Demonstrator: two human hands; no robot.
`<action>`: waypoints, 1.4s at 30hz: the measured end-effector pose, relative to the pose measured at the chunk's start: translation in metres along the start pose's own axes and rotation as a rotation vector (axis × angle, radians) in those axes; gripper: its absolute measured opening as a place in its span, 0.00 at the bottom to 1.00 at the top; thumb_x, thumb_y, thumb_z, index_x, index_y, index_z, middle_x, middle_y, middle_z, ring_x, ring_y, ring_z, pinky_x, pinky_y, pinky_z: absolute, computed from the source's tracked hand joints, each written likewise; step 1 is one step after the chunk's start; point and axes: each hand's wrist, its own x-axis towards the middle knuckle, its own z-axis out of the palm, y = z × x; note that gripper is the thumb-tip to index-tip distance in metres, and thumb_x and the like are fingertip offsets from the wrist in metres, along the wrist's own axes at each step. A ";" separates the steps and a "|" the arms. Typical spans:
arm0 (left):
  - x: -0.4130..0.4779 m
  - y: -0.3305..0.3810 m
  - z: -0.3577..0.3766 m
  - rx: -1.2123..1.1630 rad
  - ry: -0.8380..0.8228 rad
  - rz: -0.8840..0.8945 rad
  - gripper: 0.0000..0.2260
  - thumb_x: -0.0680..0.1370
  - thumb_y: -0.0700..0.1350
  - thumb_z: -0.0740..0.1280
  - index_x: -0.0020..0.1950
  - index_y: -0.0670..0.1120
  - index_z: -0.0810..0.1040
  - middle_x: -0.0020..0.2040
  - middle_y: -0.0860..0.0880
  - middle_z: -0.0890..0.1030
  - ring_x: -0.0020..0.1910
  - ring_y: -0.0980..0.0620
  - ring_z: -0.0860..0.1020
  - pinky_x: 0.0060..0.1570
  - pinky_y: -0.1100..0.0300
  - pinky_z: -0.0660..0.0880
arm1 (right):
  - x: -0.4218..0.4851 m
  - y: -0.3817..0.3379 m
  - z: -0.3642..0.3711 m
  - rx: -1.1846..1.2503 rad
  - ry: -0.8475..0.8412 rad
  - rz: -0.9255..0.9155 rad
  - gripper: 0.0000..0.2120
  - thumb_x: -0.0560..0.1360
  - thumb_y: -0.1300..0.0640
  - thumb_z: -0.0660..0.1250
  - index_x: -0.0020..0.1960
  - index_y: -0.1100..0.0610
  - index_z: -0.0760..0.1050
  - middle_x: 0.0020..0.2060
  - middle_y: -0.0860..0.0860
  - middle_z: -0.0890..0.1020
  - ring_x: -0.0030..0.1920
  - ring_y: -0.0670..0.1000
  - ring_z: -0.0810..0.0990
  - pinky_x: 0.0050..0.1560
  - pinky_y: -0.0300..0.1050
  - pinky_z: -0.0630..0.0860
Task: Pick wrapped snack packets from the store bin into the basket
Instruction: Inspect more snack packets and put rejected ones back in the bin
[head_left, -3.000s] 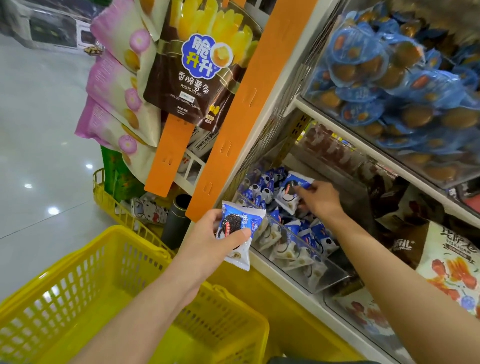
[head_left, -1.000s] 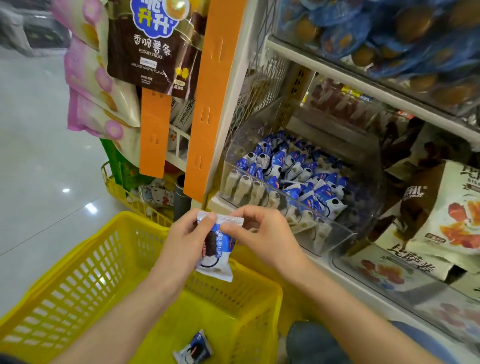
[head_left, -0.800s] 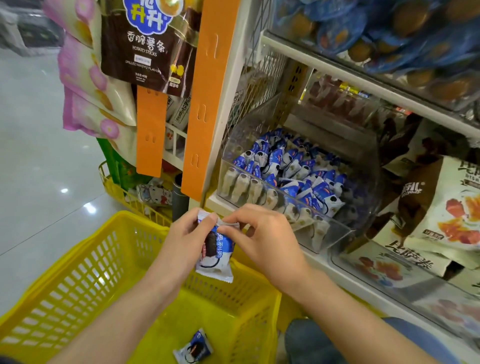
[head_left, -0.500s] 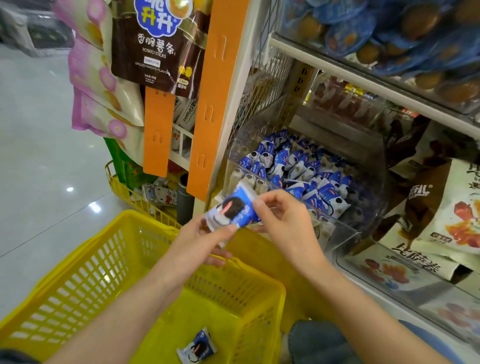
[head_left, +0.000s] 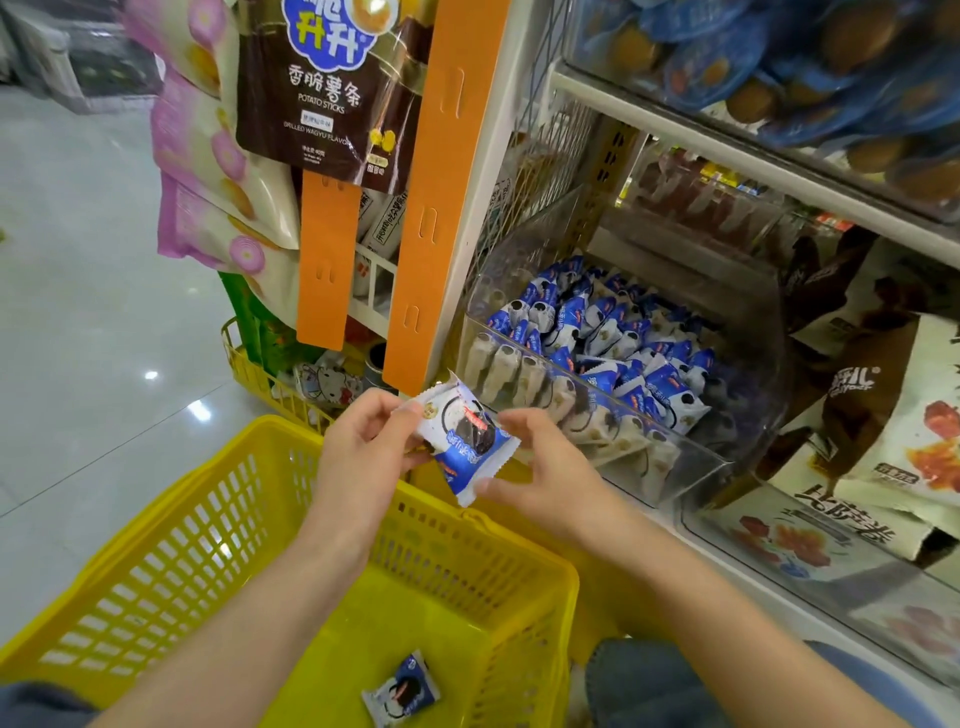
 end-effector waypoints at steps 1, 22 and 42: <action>0.001 0.000 -0.001 0.037 0.004 0.037 0.10 0.78 0.39 0.62 0.36 0.42 0.73 0.35 0.48 0.82 0.36 0.54 0.80 0.36 0.60 0.79 | -0.001 0.001 0.001 -0.087 0.043 -0.059 0.31 0.71 0.55 0.71 0.69 0.54 0.61 0.66 0.49 0.68 0.67 0.46 0.66 0.64 0.39 0.64; -0.007 -0.002 0.001 0.187 -0.289 0.219 0.07 0.79 0.39 0.61 0.42 0.40 0.72 0.32 0.50 0.76 0.33 0.60 0.76 0.30 0.69 0.72 | 0.000 -0.011 -0.011 0.275 0.048 -0.169 0.11 0.75 0.59 0.63 0.34 0.54 0.76 0.31 0.46 0.78 0.38 0.45 0.75 0.49 0.49 0.77; 0.000 -0.008 0.001 0.135 -0.317 -0.067 0.09 0.77 0.44 0.64 0.37 0.50 0.77 0.35 0.49 0.81 0.36 0.53 0.80 0.38 0.61 0.77 | -0.010 -0.006 -0.009 -0.394 0.330 -0.604 0.05 0.74 0.52 0.68 0.43 0.53 0.78 0.36 0.45 0.78 0.36 0.41 0.70 0.35 0.42 0.74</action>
